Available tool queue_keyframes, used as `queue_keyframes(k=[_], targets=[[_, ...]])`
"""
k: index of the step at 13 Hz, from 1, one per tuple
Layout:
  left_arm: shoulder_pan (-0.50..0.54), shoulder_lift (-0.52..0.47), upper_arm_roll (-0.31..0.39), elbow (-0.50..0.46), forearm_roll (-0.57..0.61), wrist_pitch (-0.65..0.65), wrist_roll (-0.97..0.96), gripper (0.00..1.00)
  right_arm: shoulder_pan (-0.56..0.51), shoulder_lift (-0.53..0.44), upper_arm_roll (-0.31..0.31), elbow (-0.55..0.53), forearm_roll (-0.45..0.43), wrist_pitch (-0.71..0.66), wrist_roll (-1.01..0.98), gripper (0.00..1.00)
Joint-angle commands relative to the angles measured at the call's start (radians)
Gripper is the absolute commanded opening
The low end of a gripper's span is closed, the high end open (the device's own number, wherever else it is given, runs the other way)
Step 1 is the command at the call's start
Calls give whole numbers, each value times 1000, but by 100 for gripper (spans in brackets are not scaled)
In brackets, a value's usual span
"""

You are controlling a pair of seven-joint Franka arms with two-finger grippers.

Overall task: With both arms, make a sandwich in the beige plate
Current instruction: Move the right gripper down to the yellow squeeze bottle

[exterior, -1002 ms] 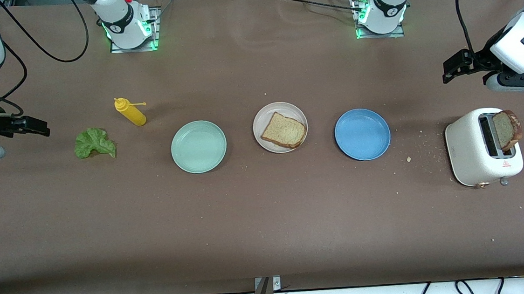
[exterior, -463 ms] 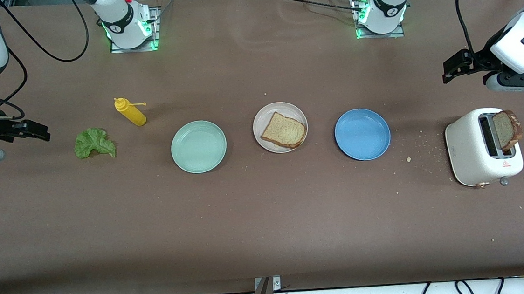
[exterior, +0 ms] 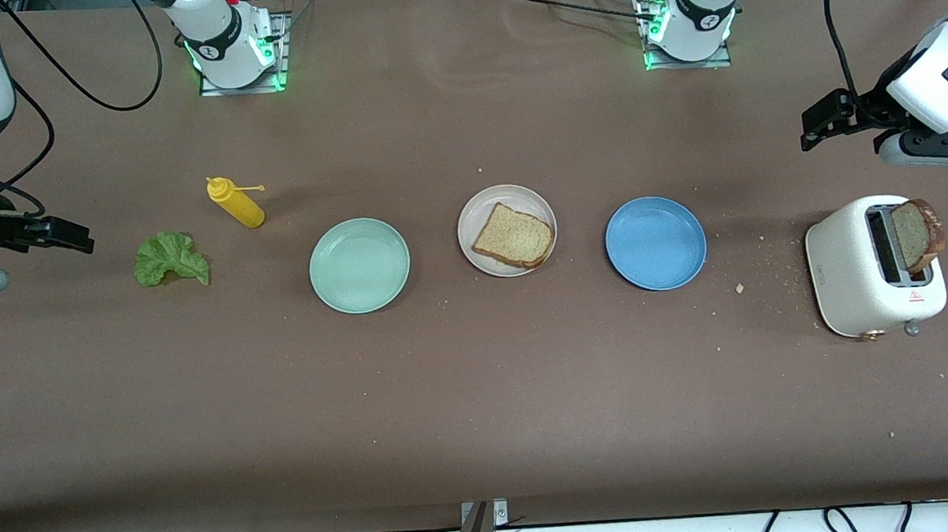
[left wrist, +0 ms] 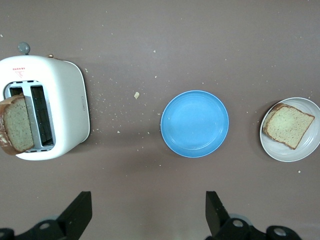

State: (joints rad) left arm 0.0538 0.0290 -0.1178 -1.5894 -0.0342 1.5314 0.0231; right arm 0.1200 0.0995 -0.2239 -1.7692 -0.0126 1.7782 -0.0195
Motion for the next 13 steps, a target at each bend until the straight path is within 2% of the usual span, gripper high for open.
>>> queue_keyframes(k=[1,4,6,8,10,13], targets=[[6,-15,1,-4,-21,-10,3,100,0,-23,0,-16,46,-43,-44,100],[6,-15,1,-4,-21,-10,3,100,-3,-33,-14,-56,65,-45,-349,100],[6,-15,1,-4,-21,-10,3,100,-3,-92,-51,-183,155,-20,-590,100],[6,-15,1,-4,-21,-10,3,100,-3,-139,-113,-304,232,10,-838,100],[6,-15,1,-4,-21,-11,4,100,-3,-146,-153,-364,285,13,-1091,100],[6,-15,1,-4,-21,-10,5,100,-3,-136,-207,-472,433,26,-1402,100]])
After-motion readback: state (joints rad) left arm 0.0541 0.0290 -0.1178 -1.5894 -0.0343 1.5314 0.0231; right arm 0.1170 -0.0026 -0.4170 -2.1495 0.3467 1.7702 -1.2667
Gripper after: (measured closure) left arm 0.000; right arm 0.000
